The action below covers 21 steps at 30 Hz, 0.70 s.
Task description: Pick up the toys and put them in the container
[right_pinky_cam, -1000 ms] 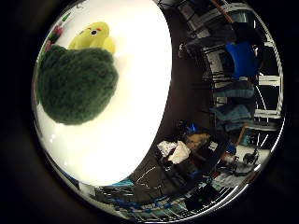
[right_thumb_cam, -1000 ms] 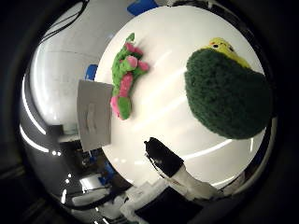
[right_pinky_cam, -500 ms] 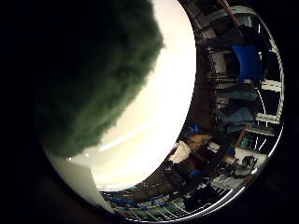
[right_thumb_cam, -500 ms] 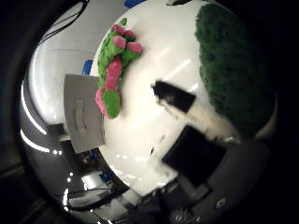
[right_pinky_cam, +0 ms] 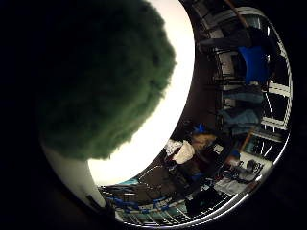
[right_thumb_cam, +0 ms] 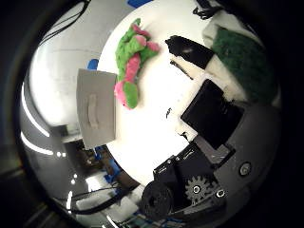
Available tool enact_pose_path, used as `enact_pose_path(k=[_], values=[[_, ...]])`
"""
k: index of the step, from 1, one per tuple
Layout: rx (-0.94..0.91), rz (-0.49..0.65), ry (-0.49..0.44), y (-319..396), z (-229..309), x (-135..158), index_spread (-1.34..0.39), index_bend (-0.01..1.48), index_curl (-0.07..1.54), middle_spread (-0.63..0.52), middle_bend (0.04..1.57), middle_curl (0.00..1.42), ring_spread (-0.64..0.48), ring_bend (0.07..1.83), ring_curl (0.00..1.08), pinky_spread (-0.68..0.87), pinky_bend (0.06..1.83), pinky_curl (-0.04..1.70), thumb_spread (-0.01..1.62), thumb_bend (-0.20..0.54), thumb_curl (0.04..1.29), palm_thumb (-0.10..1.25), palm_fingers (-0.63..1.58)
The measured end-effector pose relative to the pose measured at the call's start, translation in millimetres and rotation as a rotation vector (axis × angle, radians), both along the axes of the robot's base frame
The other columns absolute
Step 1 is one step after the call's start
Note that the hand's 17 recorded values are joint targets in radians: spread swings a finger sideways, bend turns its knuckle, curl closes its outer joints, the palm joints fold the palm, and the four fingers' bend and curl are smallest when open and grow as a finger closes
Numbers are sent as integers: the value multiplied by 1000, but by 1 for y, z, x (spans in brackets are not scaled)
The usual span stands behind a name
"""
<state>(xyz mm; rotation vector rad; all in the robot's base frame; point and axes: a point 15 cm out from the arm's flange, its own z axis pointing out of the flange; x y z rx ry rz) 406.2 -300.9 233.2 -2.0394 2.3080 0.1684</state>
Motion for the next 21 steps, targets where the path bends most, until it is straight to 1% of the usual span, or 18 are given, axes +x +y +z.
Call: enact_pose_path(k=[3, 12, 17, 21], values=[[18, 12, 18, 15, 29, -17, -214, 1163, 743, -172, 1289, 807, -229, 1361, 710, -212, 1338, 783, 1183, -9, 434, 986, 1090], [-8, 44, -32, 63, 141, -64, -205, 1173, 737, -165, 1302, 811, -229, 1354, 750, -209, 1283, 888, 1221, -11, 446, 984, 1084], [-44, 131, -102, 112, 192, -65, -205, 1169, 736, -164, 1299, 811, -231, 1344, 764, -215, 1258, 941, 1227, -11, 447, 983, 1087], [-58, 178, -140, 155, 217, -62, -205, 1165, 736, -164, 1296, 810, -232, 1335, 774, -218, 1235, 970, 1243, -10, 446, 980, 1092]])
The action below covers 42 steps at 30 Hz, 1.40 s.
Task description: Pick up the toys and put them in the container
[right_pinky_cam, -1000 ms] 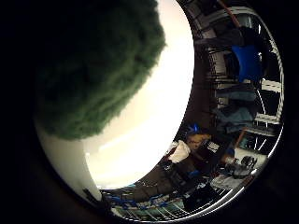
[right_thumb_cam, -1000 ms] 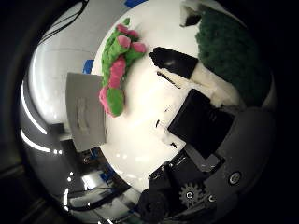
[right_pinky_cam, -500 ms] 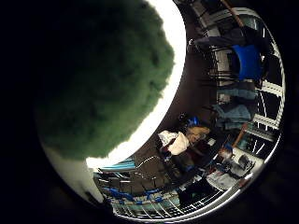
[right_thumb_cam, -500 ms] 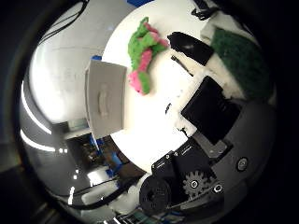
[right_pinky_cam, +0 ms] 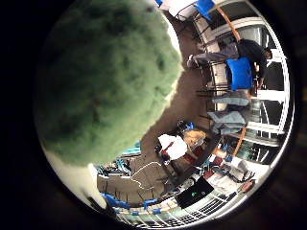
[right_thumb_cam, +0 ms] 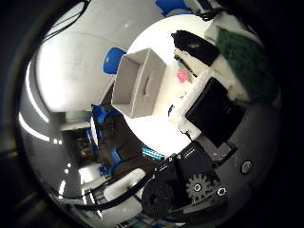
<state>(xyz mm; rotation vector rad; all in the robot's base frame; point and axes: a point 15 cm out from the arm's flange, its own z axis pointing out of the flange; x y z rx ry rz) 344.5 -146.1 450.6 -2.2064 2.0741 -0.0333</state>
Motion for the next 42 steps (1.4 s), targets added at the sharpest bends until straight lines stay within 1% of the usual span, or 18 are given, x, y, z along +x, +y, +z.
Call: enact_pose_path(k=[3, 8, 15, 19, 26, 32, 34, 37, 39, 41, 42], values=[[0, 35, -41, 35, 22, 9, -205, 1163, 736, -164, 1293, 811, -234, 1328, 780, -221, 1226, 992, 1249, -11, 449, 974, 1094], [28, 86, -73, 94, 47, 24, -205, 1163, 737, -165, 1290, 813, -235, 1324, 788, -228, 1206, 1021, 1253, -10, 450, 977, 1092], [55, 195, -81, 182, 57, 53, -205, 1162, 738, -167, 1285, 820, -238, 1314, 799, -237, 1187, 1052, 1240, -11, 458, 991, 1094], [93, 251, -60, 234, 48, 71, -206, 1163, 738, -168, 1282, 822, -241, 1308, 806, -241, 1178, 1065, 1237, -11, 459, 991, 1095], [124, 301, -61, 306, 20, 101, -205, 1158, 738, -169, 1278, 827, -243, 1300, 816, -247, 1166, 1082, 1237, -10, 462, 1004, 1098], [125, 316, -12, 338, -11, 110, -206, 1156, 739, -169, 1275, 829, -244, 1295, 822, -239, 1159, 1092, 1236, -11, 462, 1004, 1099], [123, 318, 3, 342, -20, 113, -206, 1153, 738, -170, 1273, 831, -245, 1296, 825, -241, 1156, 1093, 1243, -16, 458, 977, 1095], [126, 320, -14, 347, -24, 121, -211, 1100, 731, -178, 1243, 826, -246, 1291, 812, -252, 1147, 1072, 1261, -19, 444, 918, 1074], [125, 321, -20, 347, -24, 123, -230, 927, 703, -185, 1202, 796, -247, 1273, 764, -295, 1096, 996, 1262, -28, 429, 849, 1055], [123, 323, -8, 347, -25, 120, -257, 725, 673, -197, 1132, 754, -257, 1235, 709, -378, 1049, 904, 1255, -23, 423, 801, 1008], [122, 325, -3, 346, -25, 119, -268, 596, 655, -204, 1097, 734, -264, 1225, 687, -435, 1022, 863, 1256, -21, 419, 782, 924]])
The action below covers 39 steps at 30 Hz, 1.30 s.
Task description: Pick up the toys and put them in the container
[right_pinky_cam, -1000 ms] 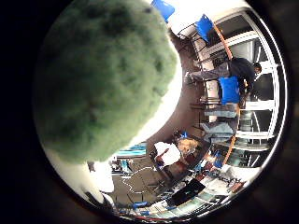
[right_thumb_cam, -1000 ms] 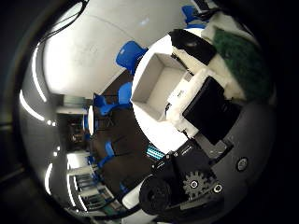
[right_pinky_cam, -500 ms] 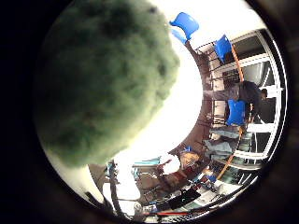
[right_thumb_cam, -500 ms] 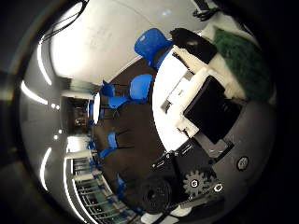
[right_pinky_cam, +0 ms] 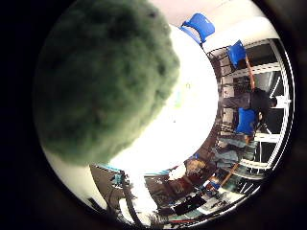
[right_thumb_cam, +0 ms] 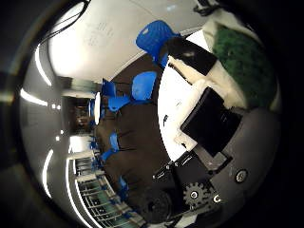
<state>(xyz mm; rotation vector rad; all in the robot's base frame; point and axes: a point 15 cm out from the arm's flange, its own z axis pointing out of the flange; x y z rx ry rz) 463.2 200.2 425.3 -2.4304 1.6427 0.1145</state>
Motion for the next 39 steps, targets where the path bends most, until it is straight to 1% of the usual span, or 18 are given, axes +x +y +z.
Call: enact_pose_path(k=[2, 3, 4, 5, 6, 9, 10, 12, 16, 21, 23, 27, 30, 32, 35, 37, 39], values=[[-4, 4, 8, -1, -1, -2, -328, 351, 592, -222, 999, 693, -273, 1206, 643, -519, 997, 793, 1259, -18, 411, 757, 752], [-7, 7, 14, -2, -1, -4, -366, 287, 569, -233, 915, 667, -265, 1159, 626, -519, 996, 781, 1257, -20, 407, 743, 591], [-10, 10, 22, -3, -1, -7, -396, 275, 550, -235, 870, 647, -256, 1096, 597, -479, 938, 763, 1258, -20, 402, 733, 460], [-15, 14, 34, -5, -1, -11, -425, 299, 544, -232, 836, 633, -230, 1040, 581, -402, 871, 765, 1256, -20, 395, 721, 352], [-21, 14, 46, -9, -1, -14, -450, 313, 525, -211, 756, 594, -187, 979, 542, -282, 804, 744, 1256, -19, 385, 706, 264], [-34, 24, 73, -23, -1, -21, -459, 309, 492, -164, 642, 534, -80, 857, 480, -44, 759, 713, 1255, -19, 372, 678, 165], [-35, 27, 72, -27, 1, -22, -462, 303, 474, -135, 593, 503, -29, 809, 447, 79, 727, 686, 1249, -19, 366, 665, 145], [-32, 21, 58, -40, 10, -24, -459, 283, 449, -102, 535, 464, 38, 745, 404, 232, 684, 641, 1247, -18, 358, 654, 139], [-22, -5, 21, -67, 27, -23, -459, 239, 412, -82, 468, 417, 87, 686, 354, 370, 609, 566, 1240, -17, 347, 640, 186], [-34, -41, -7, -109, 38, -21, -457, 189, 384, -66, 401, 380, 106, 618, 302, 431, 525, 487, 1234, -16, 339, 635, 241], [-43, -48, 10, -129, 36, -23, -457, 189, 378, -62, 380, 370, 115, 599, 288, 434, 492, 463, 1229, -20, 336, 627, 241], [-91, -53, 27, -184, 27, -22, -440, 182, 367, -41, 322, 350, 157, 484, 246, 433, 435, 418, 1196, -23, 331, 608, 161], [-176, -10, 52, -226, 10, -17, -416, 158, 342, -15, 272, 334, 180, 396, 220, 435, 432, 393, 1158, -25, 323, 586, 89], [-240, 35, 86, -252, -6, -12, -413, 156, 325, 1, 245, 327, 192, 353, 210, 435, 432, 381, 1141, -24, 318, 578, 45], [-320, 90, 129, -283, -31, -1, -410, 154, 302, 25, 218, 322, 202, 319, 209, 427, 424, 364, 1119, -21, 310, 579, 12], [-359, 116, 126, -300, -40, 10, -410, 158, 294, 30, 207, 322, 204, 308, 211, 419, 412, 355, 1104, -25, 309, 571, 4], [-377, 135, 98, -311, -43, 21, -409, 157, 284, 29, 195, 323, 206, 299, 215, 415, 411, 346, 1088, -21, 308, 574, 7]])
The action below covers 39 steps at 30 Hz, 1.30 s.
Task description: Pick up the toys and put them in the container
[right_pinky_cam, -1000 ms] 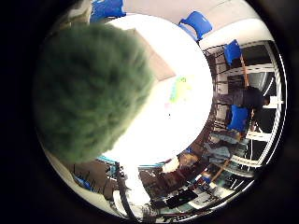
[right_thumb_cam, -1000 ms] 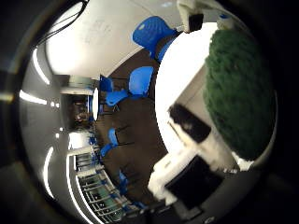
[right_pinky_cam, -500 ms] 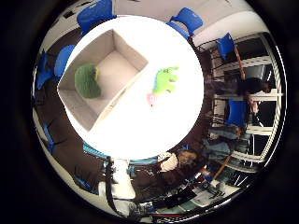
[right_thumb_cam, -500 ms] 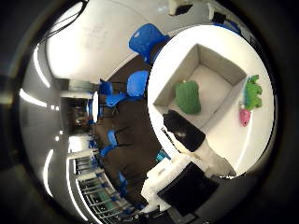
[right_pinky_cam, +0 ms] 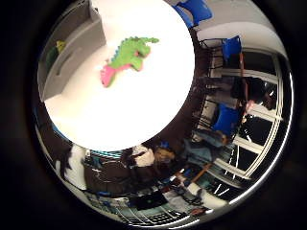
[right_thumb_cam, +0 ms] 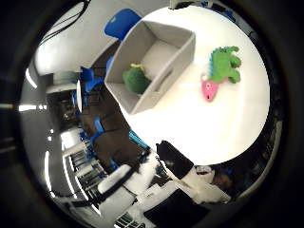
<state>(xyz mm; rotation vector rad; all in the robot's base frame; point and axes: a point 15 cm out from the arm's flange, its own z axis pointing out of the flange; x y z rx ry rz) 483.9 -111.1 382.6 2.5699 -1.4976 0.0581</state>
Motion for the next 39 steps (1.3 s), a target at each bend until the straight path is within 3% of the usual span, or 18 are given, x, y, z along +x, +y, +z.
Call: enact_pose_path(k=[6, 19, 33, 39], values=[[-75, 60, -88, -37, 1, 27, -411, 158, 268, 25, 192, 321, 203, 279, 225, 411, 416, 334, 1059, -24, 306, 581, 10], [-146, 84, 17, -69, -73, 51, -420, 162, 267, 12, 188, 309, 201, 265, 250, 396, 425, 323, 1031, -21, 321, 652, 4], [-175, 156, -45, -69, -134, 94, -431, 157, 259, 11, 179, 290, 191, 276, 266, 385, 439, 323, 1023, -24, 330, 676, -18], [-163, 191, -31, -50, -167, 107, -433, 157, 257, 11, 176, 282, 191, 275, 268, 384, 445, 322, 1007, -24, 331, 675, -22]])
